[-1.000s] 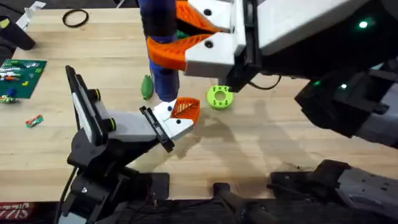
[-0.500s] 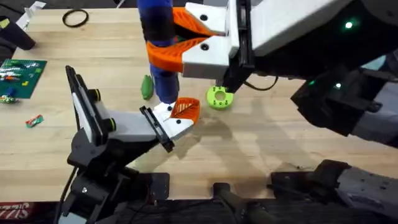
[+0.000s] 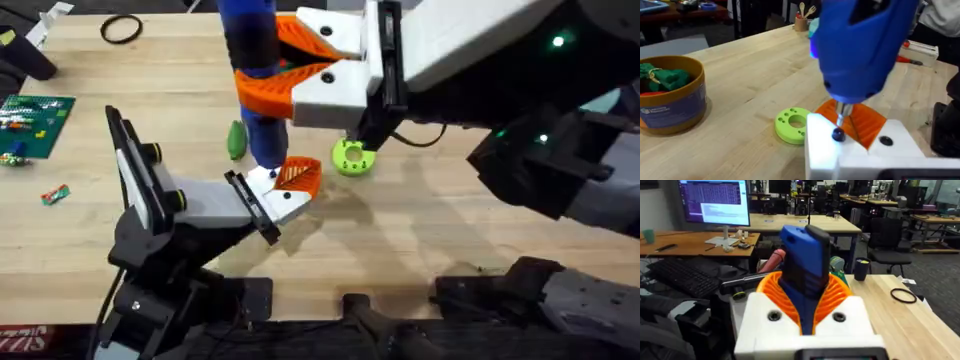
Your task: Pick up the gripper from the table and insert it into the empty holder that is missing its gripper. Then pick up a screw, insert it into the mounting hole, and use the screwdriver to tighten it. Finally, clean up the table by picking up the vegetable and placing it into the bucket.
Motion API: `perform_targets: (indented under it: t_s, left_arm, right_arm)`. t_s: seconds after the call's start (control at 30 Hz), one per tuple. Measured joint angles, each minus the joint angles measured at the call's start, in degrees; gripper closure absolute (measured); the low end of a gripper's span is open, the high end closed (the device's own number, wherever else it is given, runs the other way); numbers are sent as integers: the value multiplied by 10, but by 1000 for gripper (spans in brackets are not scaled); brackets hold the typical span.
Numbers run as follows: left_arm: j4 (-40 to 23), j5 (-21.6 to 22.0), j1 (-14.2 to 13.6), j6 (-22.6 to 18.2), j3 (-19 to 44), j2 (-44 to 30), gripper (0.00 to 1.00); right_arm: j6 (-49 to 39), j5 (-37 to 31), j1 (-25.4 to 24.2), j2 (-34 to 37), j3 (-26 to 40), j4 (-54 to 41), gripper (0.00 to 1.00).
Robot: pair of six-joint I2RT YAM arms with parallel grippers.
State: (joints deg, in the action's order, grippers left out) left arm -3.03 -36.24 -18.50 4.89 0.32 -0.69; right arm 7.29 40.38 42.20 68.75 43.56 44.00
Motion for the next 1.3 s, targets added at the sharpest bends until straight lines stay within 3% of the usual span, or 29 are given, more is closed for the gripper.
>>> perform_targets:
  t_s: [1.3]
  left_arm:
    - [0, 0, 0, 0, 0, 0, 990]
  right_arm:
    - [-8, -20, 15, 0, 0, -13, 928]
